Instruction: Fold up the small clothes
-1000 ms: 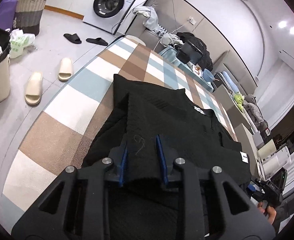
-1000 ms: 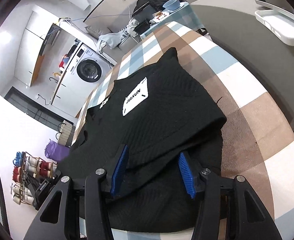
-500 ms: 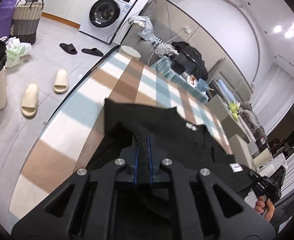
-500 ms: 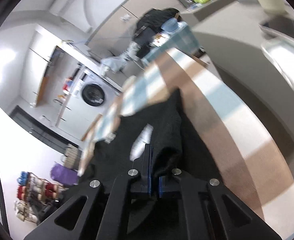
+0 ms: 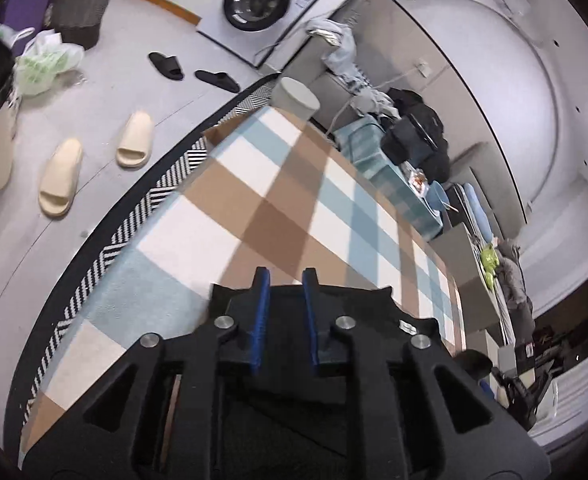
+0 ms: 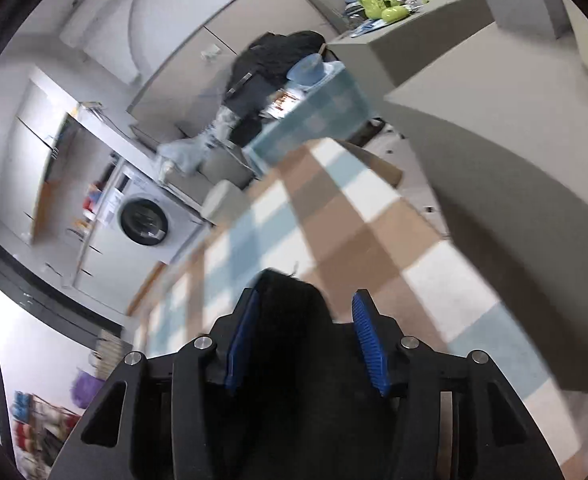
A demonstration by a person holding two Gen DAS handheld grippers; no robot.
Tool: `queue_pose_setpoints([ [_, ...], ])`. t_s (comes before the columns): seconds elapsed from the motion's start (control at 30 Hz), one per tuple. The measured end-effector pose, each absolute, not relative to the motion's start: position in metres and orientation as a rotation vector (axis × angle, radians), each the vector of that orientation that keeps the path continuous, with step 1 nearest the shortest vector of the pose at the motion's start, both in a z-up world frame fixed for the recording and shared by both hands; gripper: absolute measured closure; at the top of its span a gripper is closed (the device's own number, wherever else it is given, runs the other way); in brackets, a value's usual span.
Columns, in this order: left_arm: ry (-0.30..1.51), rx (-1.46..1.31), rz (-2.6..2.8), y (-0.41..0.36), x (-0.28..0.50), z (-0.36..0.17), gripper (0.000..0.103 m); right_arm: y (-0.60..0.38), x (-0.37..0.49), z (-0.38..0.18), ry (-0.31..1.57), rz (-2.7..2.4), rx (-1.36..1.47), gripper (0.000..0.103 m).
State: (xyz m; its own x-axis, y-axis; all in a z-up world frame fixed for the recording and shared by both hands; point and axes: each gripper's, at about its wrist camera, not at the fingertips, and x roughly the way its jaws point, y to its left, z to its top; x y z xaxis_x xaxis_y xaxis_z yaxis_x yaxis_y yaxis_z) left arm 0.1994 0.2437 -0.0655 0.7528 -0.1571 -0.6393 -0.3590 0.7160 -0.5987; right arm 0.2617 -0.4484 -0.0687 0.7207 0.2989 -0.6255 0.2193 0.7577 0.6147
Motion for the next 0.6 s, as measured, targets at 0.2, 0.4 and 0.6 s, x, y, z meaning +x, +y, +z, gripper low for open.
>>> queue_pose_setpoints([
  [0.2,0.715,-0.666,0.121,0.233,0.183,-0.061,0.043,-0.453,0.252,-0.080,0.853,0.047,0.627,0.053],
  [0.4,0.739,-0.488,0.096,0.203,0.165,-0.052,0.039,-0.444,0.242,-0.076,0.889,0.073,0.555,0.053],
  [0.6,0.823,-0.393,0.018,0.169,0.168,-0.058,0.039,-0.413,0.223,-0.054,0.925,0.177,0.421,0.050],
])
